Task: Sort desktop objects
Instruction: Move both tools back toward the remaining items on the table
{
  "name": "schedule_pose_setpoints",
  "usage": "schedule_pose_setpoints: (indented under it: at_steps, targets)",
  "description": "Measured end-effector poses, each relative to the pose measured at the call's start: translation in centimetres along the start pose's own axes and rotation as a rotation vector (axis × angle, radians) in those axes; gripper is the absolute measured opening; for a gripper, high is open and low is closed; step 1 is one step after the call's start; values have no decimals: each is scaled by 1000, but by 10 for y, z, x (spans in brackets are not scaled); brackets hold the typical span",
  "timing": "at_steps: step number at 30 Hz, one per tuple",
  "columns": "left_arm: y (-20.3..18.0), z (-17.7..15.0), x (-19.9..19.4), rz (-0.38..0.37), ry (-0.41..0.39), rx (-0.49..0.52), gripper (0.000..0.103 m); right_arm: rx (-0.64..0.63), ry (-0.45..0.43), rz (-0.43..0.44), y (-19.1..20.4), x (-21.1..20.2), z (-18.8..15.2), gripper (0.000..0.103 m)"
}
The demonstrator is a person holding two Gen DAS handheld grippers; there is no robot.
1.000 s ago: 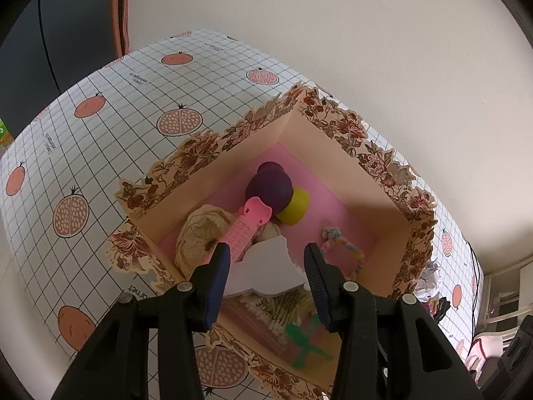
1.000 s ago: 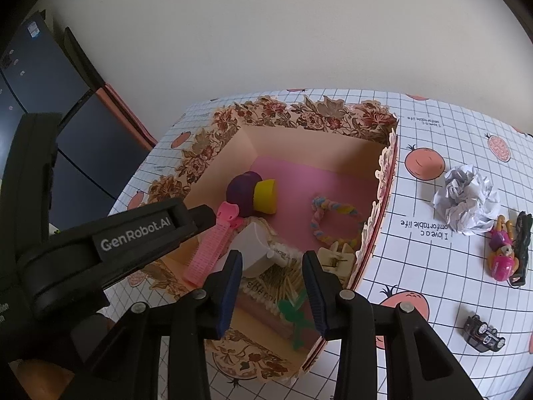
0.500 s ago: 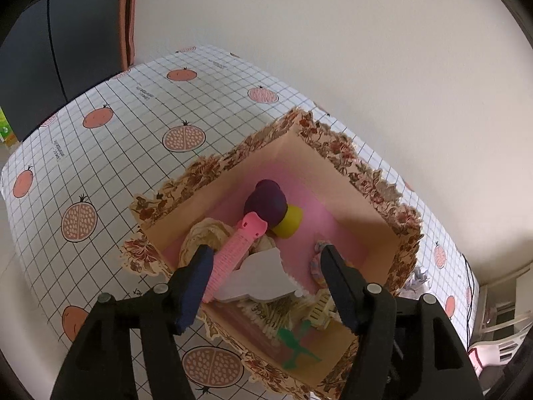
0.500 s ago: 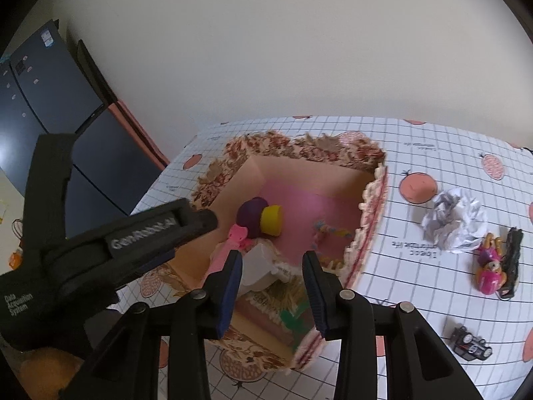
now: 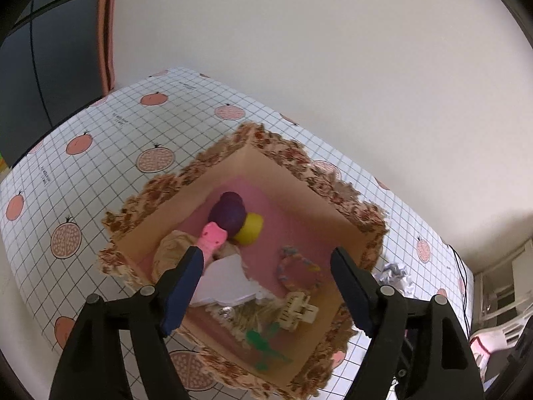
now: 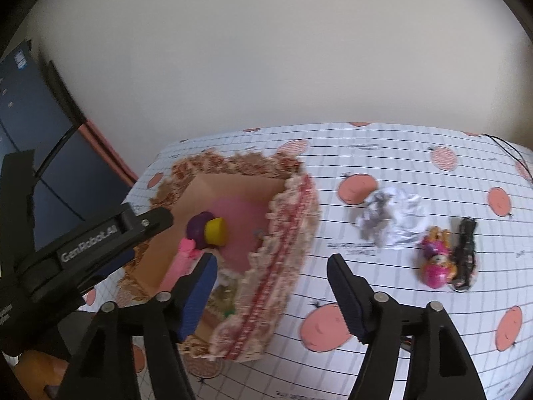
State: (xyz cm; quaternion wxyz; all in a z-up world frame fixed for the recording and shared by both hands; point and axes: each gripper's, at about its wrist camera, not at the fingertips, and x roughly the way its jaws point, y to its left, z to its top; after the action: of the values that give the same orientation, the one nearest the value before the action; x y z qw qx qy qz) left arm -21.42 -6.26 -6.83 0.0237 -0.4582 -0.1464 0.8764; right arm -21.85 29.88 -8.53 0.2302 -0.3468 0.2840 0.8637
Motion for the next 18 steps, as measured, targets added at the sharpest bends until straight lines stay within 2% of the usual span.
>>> schedule_pose_setpoints:
  at_steps: [5, 10, 11, 13, 16, 18]
  targets:
    - [-17, -5, 0, -17, 5, 26, 79, 38, -5, -45, -25, -10, 1, 82]
    - [-34, -10, 1, -18, 2, 55, 80, 62, -8, -92, -48, -21, 1, 86]
    - [-37, -12, 1, -19, 3, 63, 80, 69, -7, -102, -53, -23, 0, 86]
    - [-45, -15, 0, -29, 1, 77, 89, 85, -5, -115, -63, -27, 0, 89]
    - [-55, -19, -2, -41, -4, 100, 90, 115, -1, -145, -78, -32, -1, 97]
    - [-63, -22, -1, -46, -1, 116, 90, 129, -1, -158, -87, -36, -3, 98]
